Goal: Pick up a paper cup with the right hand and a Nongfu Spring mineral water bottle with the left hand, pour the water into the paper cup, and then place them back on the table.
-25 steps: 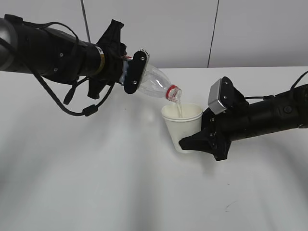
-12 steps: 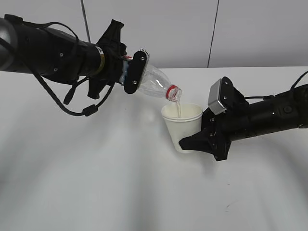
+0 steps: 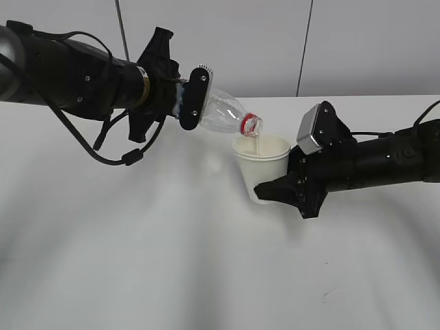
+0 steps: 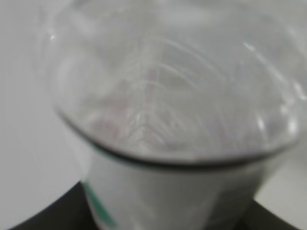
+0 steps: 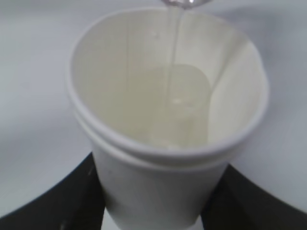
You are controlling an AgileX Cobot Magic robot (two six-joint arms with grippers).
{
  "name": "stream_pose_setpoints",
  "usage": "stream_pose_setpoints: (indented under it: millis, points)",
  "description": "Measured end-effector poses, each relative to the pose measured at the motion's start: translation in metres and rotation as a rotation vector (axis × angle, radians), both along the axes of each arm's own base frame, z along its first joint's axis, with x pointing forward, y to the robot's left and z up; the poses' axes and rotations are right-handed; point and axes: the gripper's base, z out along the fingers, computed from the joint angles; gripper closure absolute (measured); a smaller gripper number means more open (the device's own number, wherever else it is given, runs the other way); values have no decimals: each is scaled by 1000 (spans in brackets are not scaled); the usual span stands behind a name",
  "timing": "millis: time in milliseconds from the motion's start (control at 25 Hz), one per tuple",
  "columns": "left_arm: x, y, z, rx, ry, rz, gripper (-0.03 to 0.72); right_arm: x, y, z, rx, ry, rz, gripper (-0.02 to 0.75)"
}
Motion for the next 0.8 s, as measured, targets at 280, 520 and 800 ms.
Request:
stream_pose_setpoints:
  millis: [280,520,800]
  points:
    - [-1,2,-3,-130,72,91,359,4,0,3,20,-43,-34,360]
    - [-3,6,-9,-367,202,265,359,12,-3,8,60,-90,-120,360]
    - [12,31,-8,-857,368,420,359,24,-10,14,96,-161,-271,360]
